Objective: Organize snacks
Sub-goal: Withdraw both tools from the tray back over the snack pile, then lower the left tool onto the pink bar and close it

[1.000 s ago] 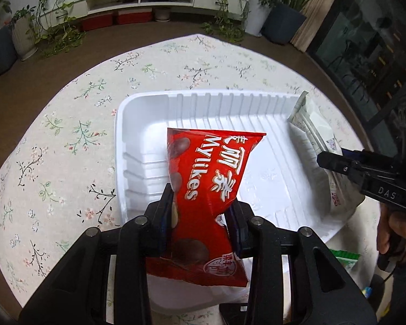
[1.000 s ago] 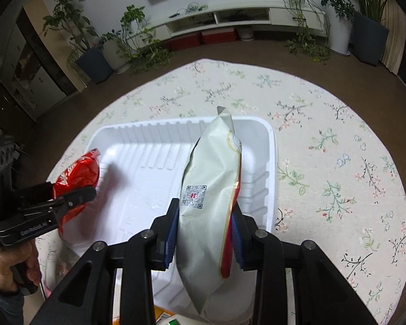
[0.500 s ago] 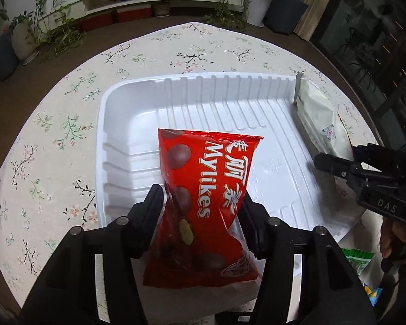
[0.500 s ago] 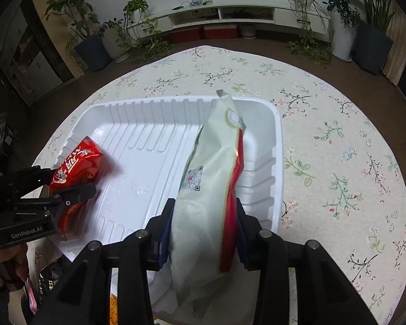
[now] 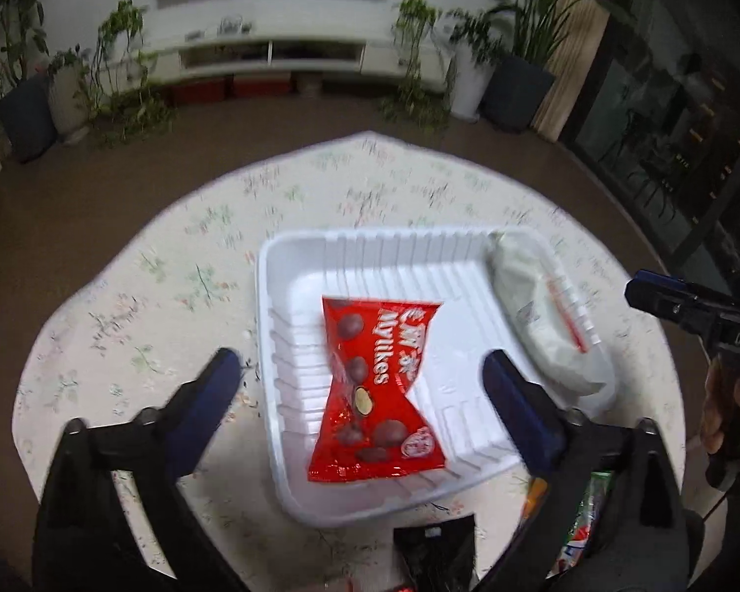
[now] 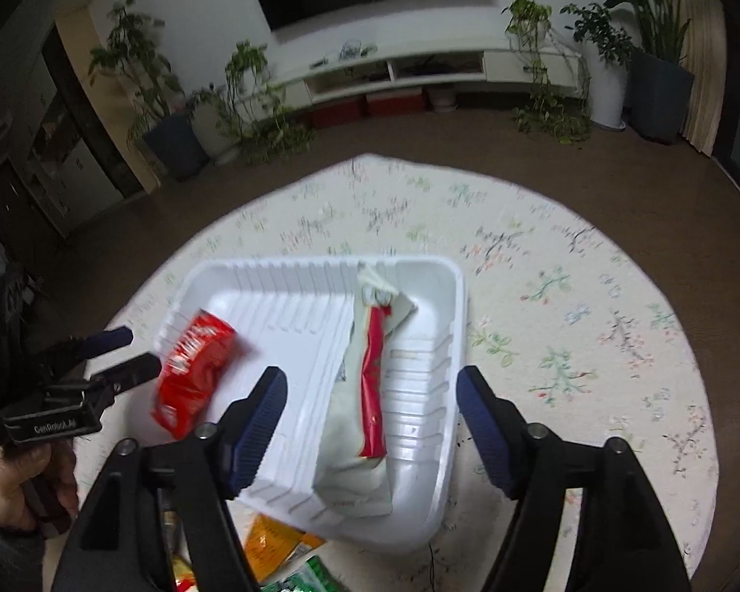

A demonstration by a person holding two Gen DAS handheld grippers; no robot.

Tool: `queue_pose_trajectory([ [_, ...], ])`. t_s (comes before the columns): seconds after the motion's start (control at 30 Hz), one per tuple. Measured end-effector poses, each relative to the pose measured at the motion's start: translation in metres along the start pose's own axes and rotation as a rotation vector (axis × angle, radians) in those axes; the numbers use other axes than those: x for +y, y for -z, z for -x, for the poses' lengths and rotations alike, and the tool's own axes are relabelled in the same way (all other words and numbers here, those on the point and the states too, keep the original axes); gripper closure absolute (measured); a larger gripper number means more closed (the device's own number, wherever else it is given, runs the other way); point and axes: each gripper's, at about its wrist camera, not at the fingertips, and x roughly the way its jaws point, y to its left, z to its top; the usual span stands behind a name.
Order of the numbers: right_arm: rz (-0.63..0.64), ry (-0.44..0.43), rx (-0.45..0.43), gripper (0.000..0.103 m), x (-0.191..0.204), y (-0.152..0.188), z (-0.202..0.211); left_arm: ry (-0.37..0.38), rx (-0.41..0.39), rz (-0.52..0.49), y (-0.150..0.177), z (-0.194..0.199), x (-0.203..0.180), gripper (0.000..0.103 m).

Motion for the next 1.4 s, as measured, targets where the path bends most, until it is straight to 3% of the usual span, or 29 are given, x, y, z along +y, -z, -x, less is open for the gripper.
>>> queue_pose_trajectory([
  [0.13, -0.025, -0.083, -0.148, 0.007, 0.000, 0.005, 0.068, -0.003, -0.183, -0.052, 0.016, 0.063, -0.006, 0.000],
  [0.27, -0.090, -0.217, -0.290, 0.000, -0.002, 0.028, 0.127, -0.022, -0.312, 0.008, 0.042, 0.114, -0.003, 0.000],
  [0.4, -0.217, -0.415, -0.306, 0.000, -0.010, 0.071, 0.156, -0.099, -0.254, 0.086, 0.085, 0.148, 0.005, 0.000],
  [0.53, -0.328, -0.549, -0.191, 0.000, -0.012, 0.129, 0.152, -0.053, -0.212, 0.251, 0.139, 0.167, 0.020, 0.000],
  [0.67, -0.356, -0.422, -0.135, 0.000, -0.002, 0.190, 0.149, -0.032, -0.108, 0.284, 0.188, 0.165, 0.018, 0.000],
  [0.8, -0.345, -0.309, -0.087, 0.000, 0.012, 0.227, 0.148, 0.018, -0.046, 0.232, 0.223, 0.162, -0.004, 0.000],
  [0.97, -0.261, -0.228, -0.056, 0.000, 0.023, 0.237, 0.148, 0.050, -0.046, 0.154, 0.239, 0.159, -0.031, 0.000],
  [1.07, -0.189, -0.135, -0.062, 0.000, 0.025, 0.235, 0.151, 0.039, 0.032, 0.082, 0.240, 0.146, -0.052, 0.000],
  [1.13, -0.142, -0.072, -0.050, 0.000, 0.028, 0.237, 0.150, 0.044, 0.048, 0.090, 0.242, 0.143, -0.053, 0.000],
  [1.33, -0.128, -0.060, -0.039, 0.002, 0.027, 0.244, 0.147, 0.023, 0.046, 0.093, 0.238, 0.139, -0.042, 0.001],
  [1.4, -0.110, -0.051, -0.041, 0.004, 0.031, 0.246, 0.146, 0.023, 0.035, 0.065, 0.233, 0.142, -0.038, 0.009],
])
